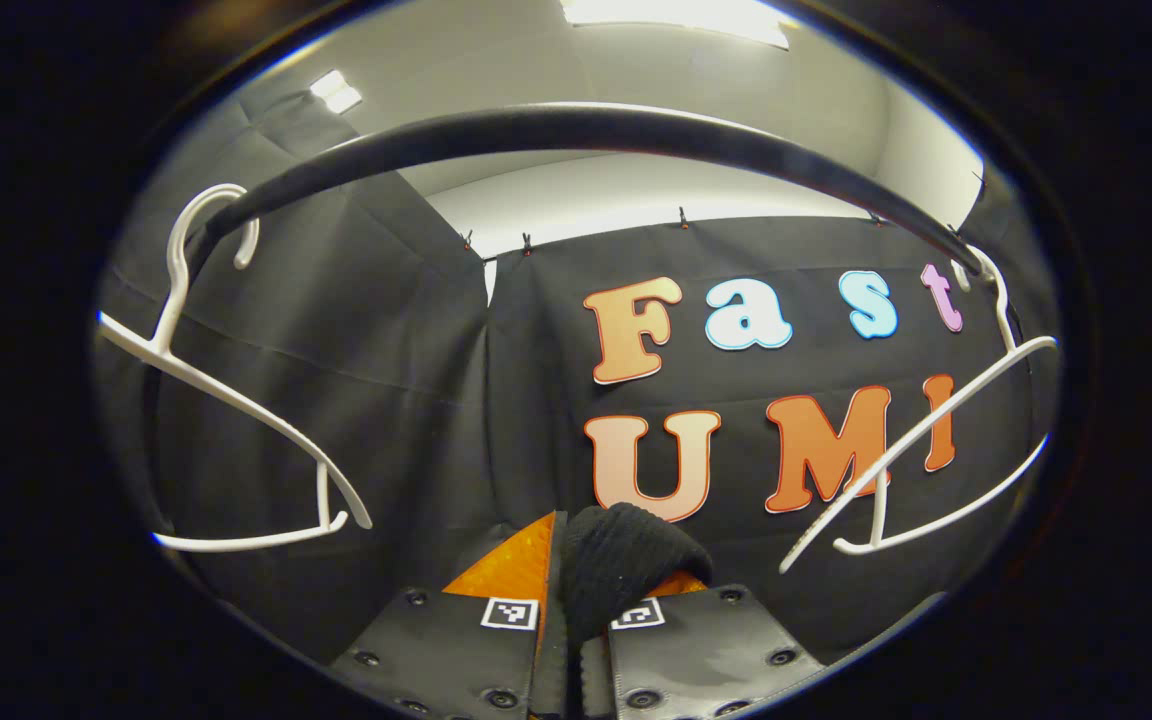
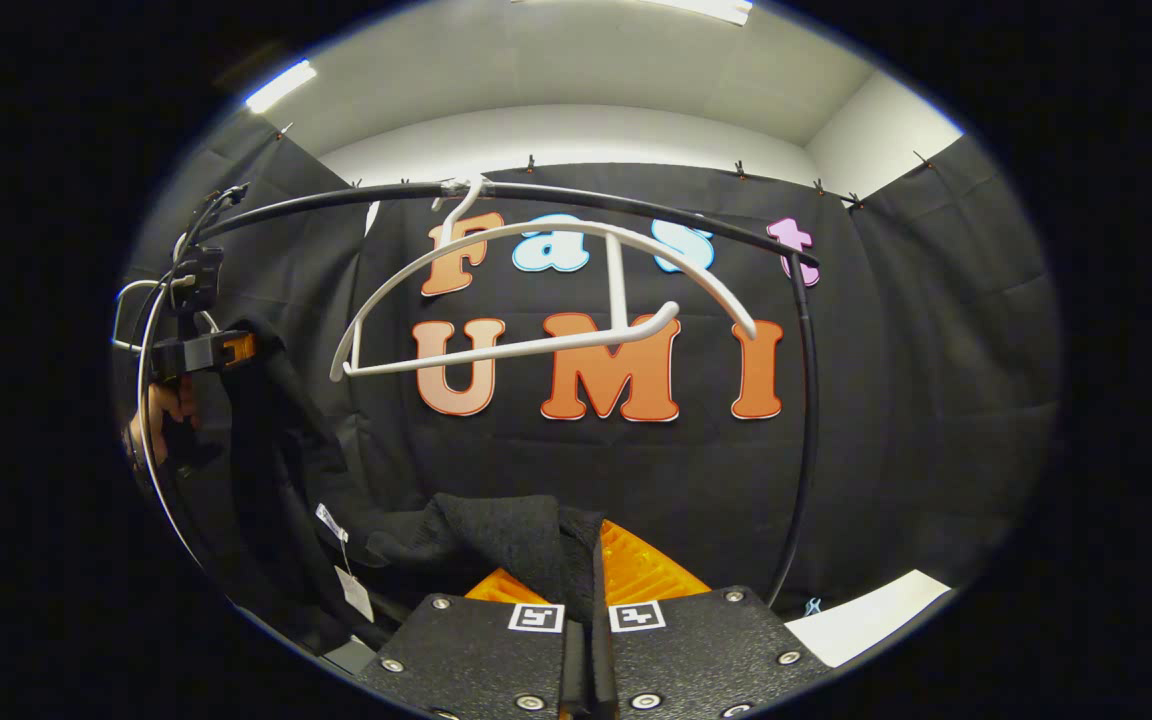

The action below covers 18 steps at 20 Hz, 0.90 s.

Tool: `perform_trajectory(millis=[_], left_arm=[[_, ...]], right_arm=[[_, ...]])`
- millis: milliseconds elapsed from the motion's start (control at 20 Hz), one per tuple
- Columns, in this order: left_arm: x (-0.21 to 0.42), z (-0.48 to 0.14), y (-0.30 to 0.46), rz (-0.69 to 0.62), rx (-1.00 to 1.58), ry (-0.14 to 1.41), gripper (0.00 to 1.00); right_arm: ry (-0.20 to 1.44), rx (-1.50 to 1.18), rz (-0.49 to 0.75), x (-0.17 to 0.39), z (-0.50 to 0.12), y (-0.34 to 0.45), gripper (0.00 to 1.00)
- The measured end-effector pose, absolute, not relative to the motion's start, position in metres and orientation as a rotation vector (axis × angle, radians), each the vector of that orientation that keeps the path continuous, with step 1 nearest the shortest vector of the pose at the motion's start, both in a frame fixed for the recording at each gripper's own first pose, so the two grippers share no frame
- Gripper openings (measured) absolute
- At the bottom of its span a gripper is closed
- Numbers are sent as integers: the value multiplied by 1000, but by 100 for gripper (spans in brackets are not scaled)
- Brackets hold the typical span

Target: Grasp the clothes on the hanger with both hands and then place them into the laundry hamper below.

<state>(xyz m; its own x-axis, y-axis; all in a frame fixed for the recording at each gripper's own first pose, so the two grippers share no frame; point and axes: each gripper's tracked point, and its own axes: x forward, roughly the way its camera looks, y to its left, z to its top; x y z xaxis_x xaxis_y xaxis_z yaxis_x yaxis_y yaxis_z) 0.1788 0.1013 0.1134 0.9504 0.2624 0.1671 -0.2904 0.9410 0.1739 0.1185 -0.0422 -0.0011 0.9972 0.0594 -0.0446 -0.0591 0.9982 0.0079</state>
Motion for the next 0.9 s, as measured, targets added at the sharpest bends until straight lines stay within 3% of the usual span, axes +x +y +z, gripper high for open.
perform_trajectory(millis=[600, 900], left_arm=[[115, 32, 94, 227, 219, 42, 14], [89, -21, 90, 201, 241, 145, 14]], right_arm=[[77, 24, 179, 92, -17, 10, 2], [166, 18, 250, 87, -55, 43, 2]])
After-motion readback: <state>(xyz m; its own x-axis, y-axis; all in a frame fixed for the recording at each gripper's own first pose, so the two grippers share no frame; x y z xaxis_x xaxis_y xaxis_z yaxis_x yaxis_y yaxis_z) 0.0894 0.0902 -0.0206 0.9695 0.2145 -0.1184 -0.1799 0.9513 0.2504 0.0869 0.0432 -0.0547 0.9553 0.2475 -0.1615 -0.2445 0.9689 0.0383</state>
